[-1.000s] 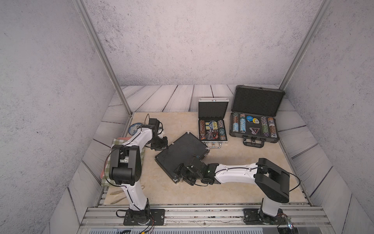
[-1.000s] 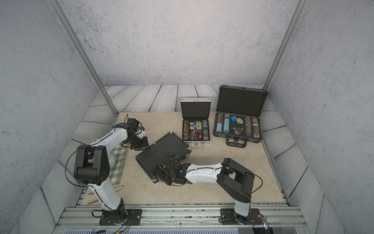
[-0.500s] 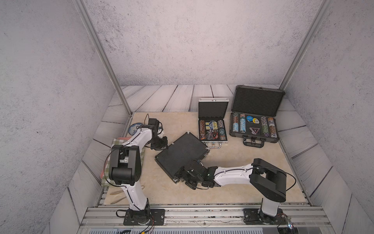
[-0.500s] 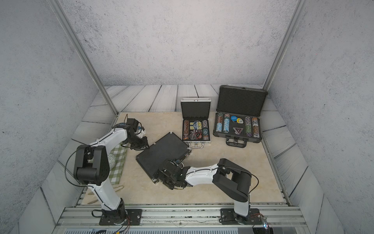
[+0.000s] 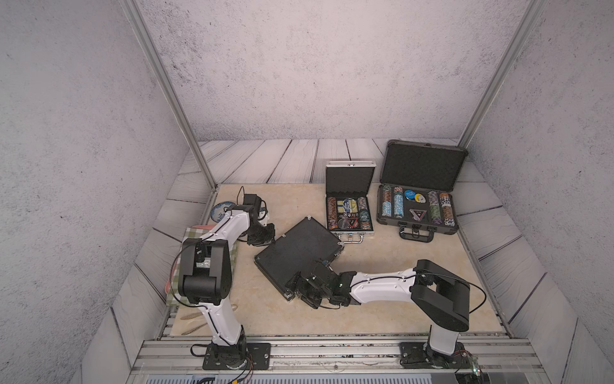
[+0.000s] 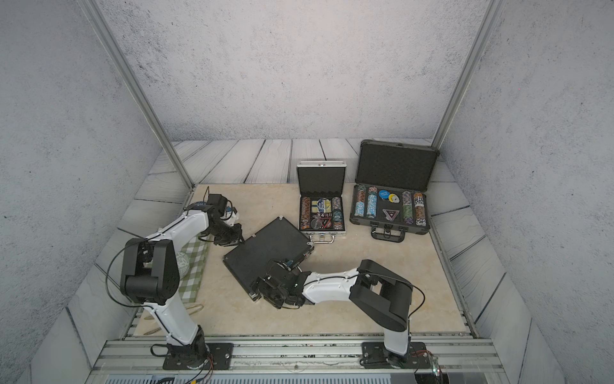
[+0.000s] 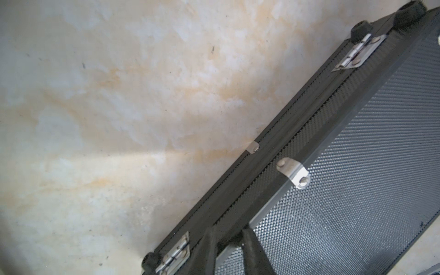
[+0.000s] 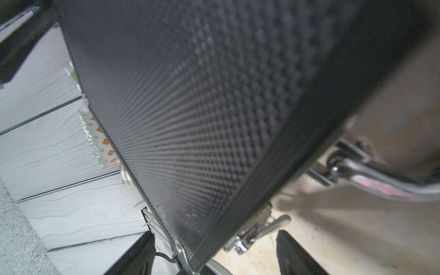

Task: Close the poker set cases
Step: Fasten the fastener on the poker set case.

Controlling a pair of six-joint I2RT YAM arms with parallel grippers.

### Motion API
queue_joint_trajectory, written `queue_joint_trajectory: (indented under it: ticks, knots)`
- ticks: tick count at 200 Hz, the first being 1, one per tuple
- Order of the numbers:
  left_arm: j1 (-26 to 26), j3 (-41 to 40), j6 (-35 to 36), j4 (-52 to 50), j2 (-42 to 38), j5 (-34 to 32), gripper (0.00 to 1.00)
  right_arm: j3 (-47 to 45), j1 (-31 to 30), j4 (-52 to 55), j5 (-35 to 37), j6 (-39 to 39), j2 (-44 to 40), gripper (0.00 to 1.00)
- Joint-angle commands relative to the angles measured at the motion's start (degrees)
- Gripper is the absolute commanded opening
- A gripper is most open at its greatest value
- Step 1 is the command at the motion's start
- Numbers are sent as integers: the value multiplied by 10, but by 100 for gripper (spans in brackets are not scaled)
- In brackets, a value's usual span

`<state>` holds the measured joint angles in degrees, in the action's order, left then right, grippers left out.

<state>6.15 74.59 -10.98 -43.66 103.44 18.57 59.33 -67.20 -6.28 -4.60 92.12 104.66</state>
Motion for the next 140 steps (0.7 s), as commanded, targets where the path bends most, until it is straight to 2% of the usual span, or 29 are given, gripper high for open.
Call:
queue_joint_trajectory:
  ticks: [1,92,140]
  knots:
    - [3,-33,-11,-51,12,-37,21,12,1,6,0,3,15,78]
    - [3,-34,-11,-55,3,-45,20,13,4,11,-27,15,62,78]
    - [3,-37,-12,-52,-1,-41,19,3,11,5,-12,10,64,78]
